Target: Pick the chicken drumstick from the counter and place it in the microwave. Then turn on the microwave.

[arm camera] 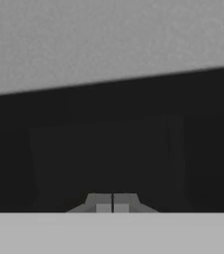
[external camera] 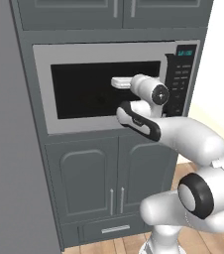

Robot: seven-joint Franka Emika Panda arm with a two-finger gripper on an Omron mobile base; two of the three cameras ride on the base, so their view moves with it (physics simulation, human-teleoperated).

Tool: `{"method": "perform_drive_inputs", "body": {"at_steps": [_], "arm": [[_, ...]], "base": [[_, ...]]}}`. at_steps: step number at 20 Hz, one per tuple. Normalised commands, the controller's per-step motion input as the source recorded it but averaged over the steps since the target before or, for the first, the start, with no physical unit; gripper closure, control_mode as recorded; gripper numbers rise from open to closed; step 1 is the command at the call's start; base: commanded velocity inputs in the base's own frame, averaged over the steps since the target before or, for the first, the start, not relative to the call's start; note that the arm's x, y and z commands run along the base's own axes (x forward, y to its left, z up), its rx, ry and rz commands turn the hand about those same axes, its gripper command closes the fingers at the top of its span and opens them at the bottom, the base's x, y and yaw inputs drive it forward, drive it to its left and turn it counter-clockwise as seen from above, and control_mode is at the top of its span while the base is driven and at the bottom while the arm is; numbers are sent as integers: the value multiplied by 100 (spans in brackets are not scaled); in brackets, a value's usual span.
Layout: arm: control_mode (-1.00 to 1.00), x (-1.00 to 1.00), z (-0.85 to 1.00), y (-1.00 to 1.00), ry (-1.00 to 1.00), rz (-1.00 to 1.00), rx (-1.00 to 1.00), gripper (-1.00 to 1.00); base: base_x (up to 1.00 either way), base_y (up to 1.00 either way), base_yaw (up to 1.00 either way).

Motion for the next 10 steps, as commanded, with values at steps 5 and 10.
{"method": "perform_drive_inputs", "body": {"at_steps": [5, 10], "arm": [[-100, 16, 7, 0, 0, 0, 0, 100], [-100, 20, 3, 0, 0, 0, 0, 100]], "base": [[0, 0, 0], [0, 0, 0]]}}
